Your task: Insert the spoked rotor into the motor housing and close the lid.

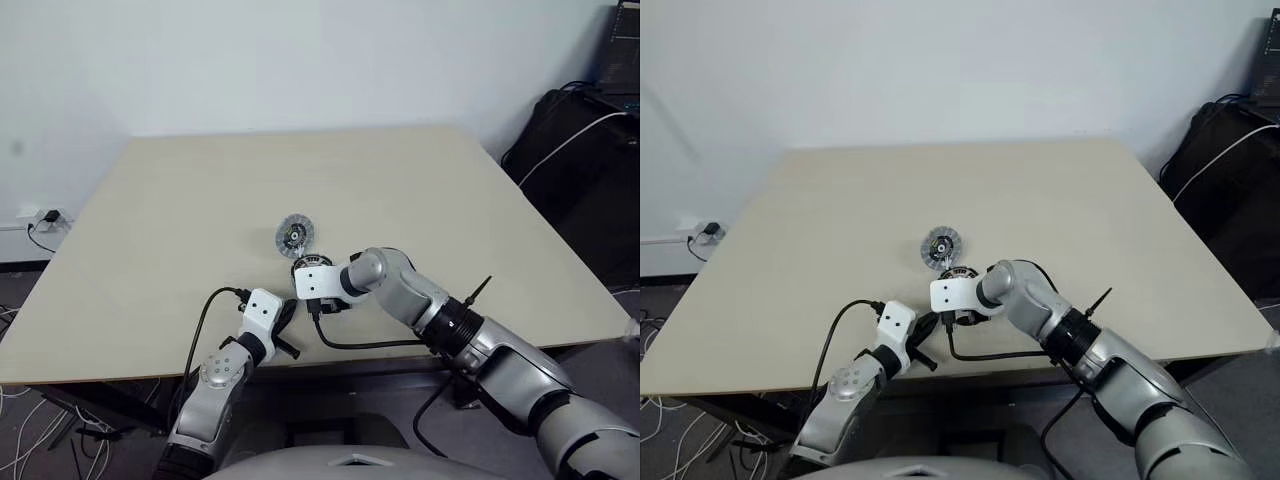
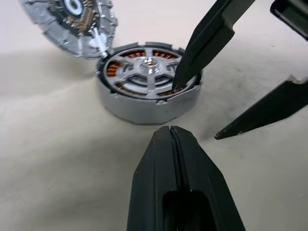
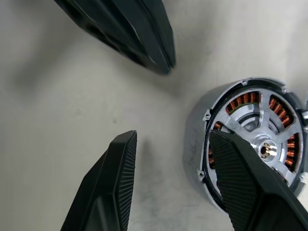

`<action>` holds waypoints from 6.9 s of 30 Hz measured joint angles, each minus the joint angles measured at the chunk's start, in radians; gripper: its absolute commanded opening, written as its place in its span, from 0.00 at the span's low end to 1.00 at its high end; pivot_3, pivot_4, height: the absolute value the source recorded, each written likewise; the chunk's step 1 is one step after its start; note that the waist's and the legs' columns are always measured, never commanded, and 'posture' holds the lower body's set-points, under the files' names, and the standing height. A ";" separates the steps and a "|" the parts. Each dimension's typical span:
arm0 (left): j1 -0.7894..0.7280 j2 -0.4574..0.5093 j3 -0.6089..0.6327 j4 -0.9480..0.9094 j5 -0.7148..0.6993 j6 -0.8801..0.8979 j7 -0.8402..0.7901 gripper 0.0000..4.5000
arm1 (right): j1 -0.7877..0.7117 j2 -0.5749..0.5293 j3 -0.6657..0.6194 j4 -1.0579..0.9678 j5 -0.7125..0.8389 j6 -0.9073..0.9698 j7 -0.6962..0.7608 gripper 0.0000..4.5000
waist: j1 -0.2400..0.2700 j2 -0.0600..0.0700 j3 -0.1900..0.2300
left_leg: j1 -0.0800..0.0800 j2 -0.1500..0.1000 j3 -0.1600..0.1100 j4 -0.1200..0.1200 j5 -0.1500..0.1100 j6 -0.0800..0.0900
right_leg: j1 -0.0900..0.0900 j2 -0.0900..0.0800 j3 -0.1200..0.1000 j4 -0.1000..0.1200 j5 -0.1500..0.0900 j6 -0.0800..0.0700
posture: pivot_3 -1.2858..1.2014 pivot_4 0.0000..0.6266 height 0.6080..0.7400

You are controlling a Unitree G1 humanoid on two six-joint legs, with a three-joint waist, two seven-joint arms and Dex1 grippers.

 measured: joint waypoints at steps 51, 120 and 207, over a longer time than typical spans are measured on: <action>0.033 -0.017 -0.007 0.008 -0.002 -0.034 0.003 0.01 | 0.465 0.100 -0.429 -0.659 0.184 0.857 -0.260 0.00 | 0.027 -0.003 -0.001 | -0.007 0.001 -0.002 0.002 0.001 -0.005 | -0.004 -0.001 -0.002 -0.001 0.001 0.004 | 0.52 0.00 1.00; 0.006 -0.006 -0.014 0.019 -0.009 -0.018 -0.022 0.01 | 0.295 -0.318 -0.089 -0.734 0.290 0.431 -0.256 0.48 | 0.033 -0.010 0.015 | -0.009 -0.004 -0.003 0.000 0.004 0.004 | -0.003 -0.011 -0.008 -0.006 0.000 0.011 | 0.52 0.00 1.00; 0.009 -0.008 -0.014 0.029 -0.021 -0.018 -0.007 0.01 | 0.353 0.450 -0.631 -0.388 0.366 0.887 -0.770 0.52 | 0.005 -0.004 0.001 | -0.007 -0.005 -0.002 0.001 0.006 0.001 | -0.004 -0.009 -0.008 0.000 0.004 0.004 | 0.52 0.00 1.00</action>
